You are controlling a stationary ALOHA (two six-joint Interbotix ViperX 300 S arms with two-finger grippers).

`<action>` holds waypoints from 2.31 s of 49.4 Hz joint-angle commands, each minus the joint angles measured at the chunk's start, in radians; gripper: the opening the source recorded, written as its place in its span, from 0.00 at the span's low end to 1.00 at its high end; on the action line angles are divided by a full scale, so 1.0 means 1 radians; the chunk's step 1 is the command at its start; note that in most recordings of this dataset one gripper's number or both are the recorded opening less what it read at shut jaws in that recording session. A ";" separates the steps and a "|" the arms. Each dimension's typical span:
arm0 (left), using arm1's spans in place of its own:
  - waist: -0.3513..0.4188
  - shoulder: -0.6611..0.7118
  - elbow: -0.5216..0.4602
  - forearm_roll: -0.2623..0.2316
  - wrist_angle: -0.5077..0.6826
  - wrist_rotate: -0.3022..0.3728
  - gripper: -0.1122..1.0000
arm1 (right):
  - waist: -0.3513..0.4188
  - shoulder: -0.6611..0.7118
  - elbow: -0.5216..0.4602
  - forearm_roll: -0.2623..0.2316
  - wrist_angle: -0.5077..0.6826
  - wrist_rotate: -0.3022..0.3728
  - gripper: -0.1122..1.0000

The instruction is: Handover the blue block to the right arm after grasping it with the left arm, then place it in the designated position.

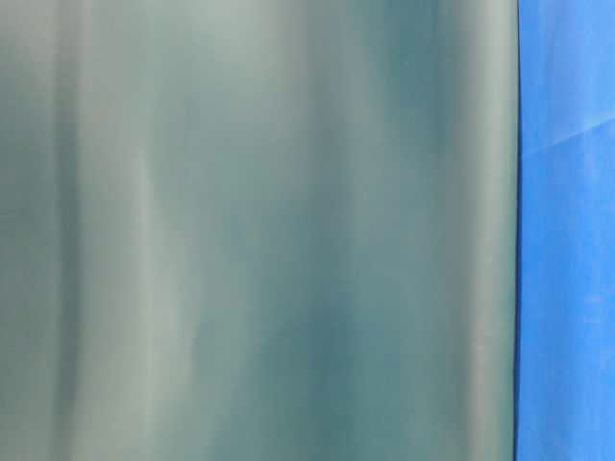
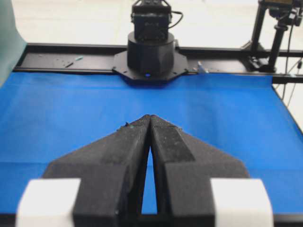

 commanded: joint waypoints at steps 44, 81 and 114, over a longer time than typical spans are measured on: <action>-0.005 -0.006 -0.011 0.002 0.017 0.000 0.93 | -0.025 0.008 -0.037 0.009 0.005 0.055 0.98; -0.037 0.256 -0.075 0.002 -0.175 -0.040 0.93 | -0.029 0.029 -0.040 0.008 -0.002 0.055 0.98; -0.092 0.732 -0.410 0.002 -0.276 -0.038 0.93 | -0.028 0.034 -0.046 0.008 -0.003 0.055 0.98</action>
